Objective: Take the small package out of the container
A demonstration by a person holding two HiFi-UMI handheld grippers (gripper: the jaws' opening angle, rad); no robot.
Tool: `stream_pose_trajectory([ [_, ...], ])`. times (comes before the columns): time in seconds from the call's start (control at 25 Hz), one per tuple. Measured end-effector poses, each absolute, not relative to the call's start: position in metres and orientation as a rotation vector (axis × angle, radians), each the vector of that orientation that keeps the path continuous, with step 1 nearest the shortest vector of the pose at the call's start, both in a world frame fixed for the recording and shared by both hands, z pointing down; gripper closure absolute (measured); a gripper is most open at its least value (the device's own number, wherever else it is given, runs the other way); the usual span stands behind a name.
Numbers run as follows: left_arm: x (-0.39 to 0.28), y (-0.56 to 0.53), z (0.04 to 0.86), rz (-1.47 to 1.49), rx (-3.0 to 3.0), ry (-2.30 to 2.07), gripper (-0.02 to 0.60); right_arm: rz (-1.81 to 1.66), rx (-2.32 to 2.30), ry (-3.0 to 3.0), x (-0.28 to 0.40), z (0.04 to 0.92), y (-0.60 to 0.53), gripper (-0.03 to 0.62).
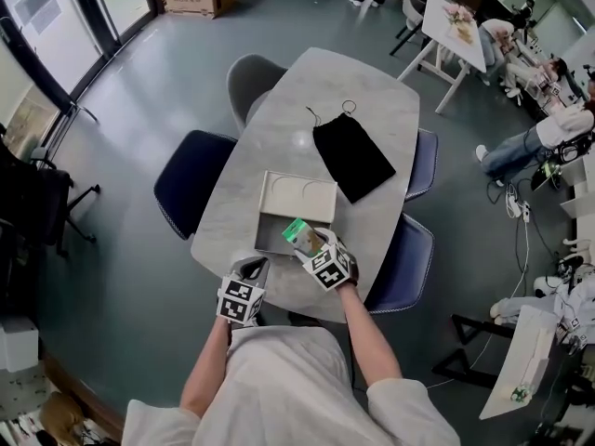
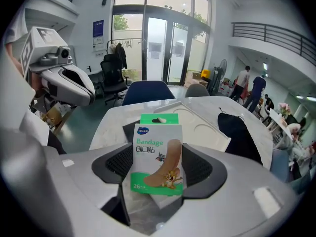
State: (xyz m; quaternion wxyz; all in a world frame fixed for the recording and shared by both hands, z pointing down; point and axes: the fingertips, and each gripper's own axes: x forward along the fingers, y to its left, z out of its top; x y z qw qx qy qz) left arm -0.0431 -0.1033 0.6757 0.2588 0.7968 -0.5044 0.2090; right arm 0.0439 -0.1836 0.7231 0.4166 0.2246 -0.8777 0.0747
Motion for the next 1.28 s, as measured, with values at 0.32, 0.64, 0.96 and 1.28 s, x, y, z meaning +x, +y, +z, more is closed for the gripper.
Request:
stream_pose_trajectory([
  [0.32,-0.022,-0.108,0.682,0.569,2.186,-1.306,0.528,0.286,0.693,-2.232,0.059,0.714,-0.174,0.283],
  [0.64,-0.001,-0.117,0.687,0.545,2.200,-1.262,0.528,0.394,0.835,-2.247,0.079,0.712,-0.158,0.283],
  [0.96,0.011,-0.127,0.684,0.543,2.228,-1.224,0.528,0.472,0.920,-2.274,0.085,0.708,-0.146,0.283],
  [1.28,0.016,-0.136,0.684,0.538,2.251,-1.207,0.528,0.608,1.012,-2.310,0.094,0.713,-0.141,0.283],
])
